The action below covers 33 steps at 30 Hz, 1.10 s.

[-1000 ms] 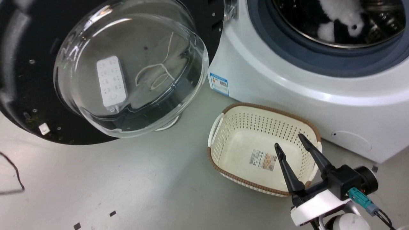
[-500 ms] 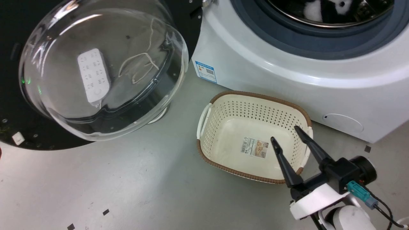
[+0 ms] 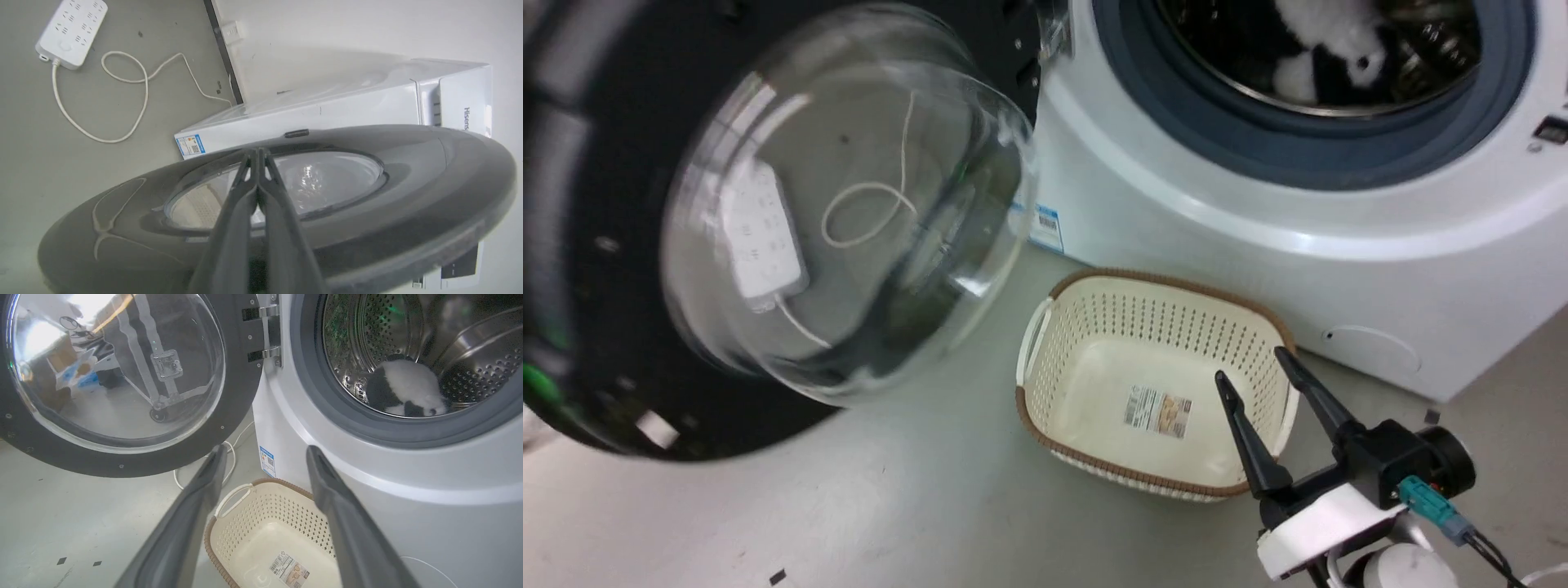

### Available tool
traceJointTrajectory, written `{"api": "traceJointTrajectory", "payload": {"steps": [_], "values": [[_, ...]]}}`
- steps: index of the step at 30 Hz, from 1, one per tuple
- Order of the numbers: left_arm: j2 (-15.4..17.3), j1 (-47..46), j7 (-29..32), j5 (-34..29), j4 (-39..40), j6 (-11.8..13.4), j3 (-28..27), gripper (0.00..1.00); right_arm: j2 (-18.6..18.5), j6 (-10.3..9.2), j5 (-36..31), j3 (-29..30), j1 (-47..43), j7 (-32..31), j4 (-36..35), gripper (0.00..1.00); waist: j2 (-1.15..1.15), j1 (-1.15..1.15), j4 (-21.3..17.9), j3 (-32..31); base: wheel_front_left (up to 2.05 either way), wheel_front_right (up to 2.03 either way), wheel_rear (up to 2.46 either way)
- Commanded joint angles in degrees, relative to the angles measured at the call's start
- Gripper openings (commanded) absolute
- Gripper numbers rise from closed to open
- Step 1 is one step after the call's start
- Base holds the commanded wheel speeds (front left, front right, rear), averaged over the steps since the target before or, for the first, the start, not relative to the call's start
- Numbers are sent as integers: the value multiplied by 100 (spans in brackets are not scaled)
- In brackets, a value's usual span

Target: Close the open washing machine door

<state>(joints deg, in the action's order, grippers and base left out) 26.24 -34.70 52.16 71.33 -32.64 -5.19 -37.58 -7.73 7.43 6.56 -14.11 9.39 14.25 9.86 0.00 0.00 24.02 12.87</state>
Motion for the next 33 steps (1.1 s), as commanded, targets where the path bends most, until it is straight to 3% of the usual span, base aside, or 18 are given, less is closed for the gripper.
{"api": "traceJointTrajectory", "payload": {"steps": [1,9,14,20,26,28,29,33], "values": [[-232,232,268,122,179,-4,88,0,72,6,26,14,-93,40,39,100,0,0,17,-241,0,0,0],[-899,1279,1227,463,1744,131,335,0,267,6,50,56,-220,67,149,100,0,0,-67,-764,0,0,0],[-1485,2065,1593,650,2874,348,474,0,351,6,45,157,-341,72,132,100,0,0,-228,-932,0,0,0],[-2205,3079,1777,739,3939,374,1022,0,393,6,-8,297,-461,73,61,100,0,0,-656,-959,0,0,0],[-2332,3769,1078,1297,4296,427,2027,0,365,6,-68,352,-429,74,21,100,0,0,-1225,-872,0,0,0],[-2333,3944,568,1547,4275,387,2425,0,349,6,-83,348,-384,74,0,100,0,0,-1474,-807,0,0,0],[-2335,4084,-281,1910,4171,209,3210,0,313,6,-91,389,-315,74,-42,100,0,0,-1989,-636,0,0,0],[-2335,3895,-1013,2071,3934,13,3833,0,283,6,-108,399,-284,74,-73,100,0,0,-2499,-405,0,0,0]]}}
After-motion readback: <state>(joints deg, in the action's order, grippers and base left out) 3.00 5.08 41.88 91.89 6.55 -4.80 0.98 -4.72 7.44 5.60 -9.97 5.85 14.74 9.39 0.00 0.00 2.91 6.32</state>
